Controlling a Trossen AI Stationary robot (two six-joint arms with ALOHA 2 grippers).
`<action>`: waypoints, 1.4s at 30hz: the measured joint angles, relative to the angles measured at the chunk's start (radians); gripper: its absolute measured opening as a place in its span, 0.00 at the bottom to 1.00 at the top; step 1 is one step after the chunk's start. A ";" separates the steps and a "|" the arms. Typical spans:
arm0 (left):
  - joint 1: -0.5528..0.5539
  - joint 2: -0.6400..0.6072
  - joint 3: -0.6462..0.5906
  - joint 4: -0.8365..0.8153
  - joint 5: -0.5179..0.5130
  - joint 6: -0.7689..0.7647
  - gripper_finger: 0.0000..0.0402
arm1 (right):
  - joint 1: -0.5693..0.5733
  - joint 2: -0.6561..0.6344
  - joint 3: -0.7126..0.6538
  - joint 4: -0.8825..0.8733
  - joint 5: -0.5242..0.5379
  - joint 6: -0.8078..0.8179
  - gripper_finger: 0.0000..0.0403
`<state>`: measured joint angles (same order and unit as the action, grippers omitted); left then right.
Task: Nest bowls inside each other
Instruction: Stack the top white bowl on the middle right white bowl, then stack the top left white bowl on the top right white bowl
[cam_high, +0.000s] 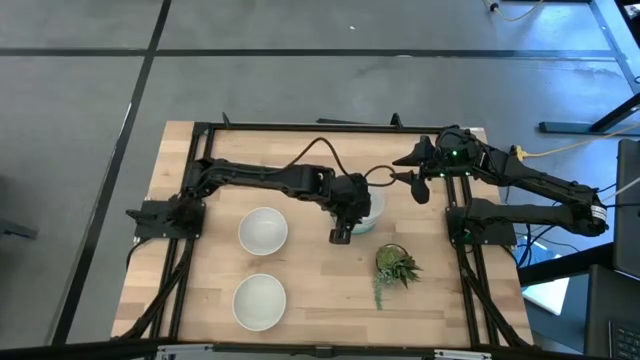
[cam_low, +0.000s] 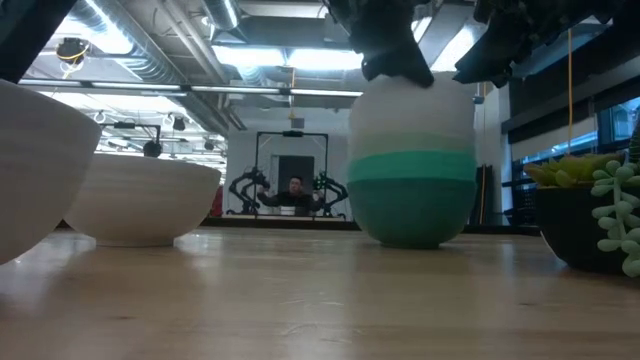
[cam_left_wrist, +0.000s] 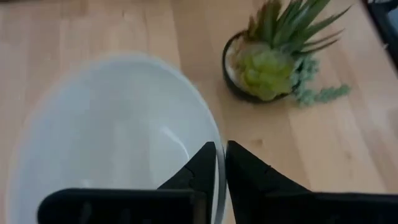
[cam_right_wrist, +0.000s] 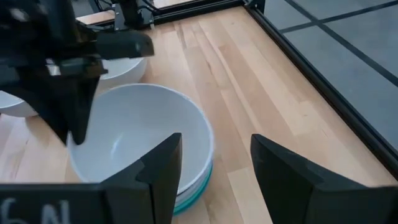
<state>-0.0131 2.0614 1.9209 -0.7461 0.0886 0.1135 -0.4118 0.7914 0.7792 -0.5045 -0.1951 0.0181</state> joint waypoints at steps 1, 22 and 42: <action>0.000 -0.002 0.000 0.001 0.001 0.000 0.09 | 0.000 0.000 0.000 0.000 0.000 0.000 0.48; 0.008 -0.039 -0.001 0.016 0.055 0.013 0.42 | 0.000 0.000 0.000 0.006 0.000 0.000 0.48; 0.059 -0.588 -0.408 0.261 0.004 -0.030 0.42 | -0.001 -0.034 0.000 -0.001 0.003 -0.050 0.48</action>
<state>0.0456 1.4729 1.5128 -0.4851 0.0929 0.0832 -0.4126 0.7576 0.7792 -0.5053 -0.1925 -0.0314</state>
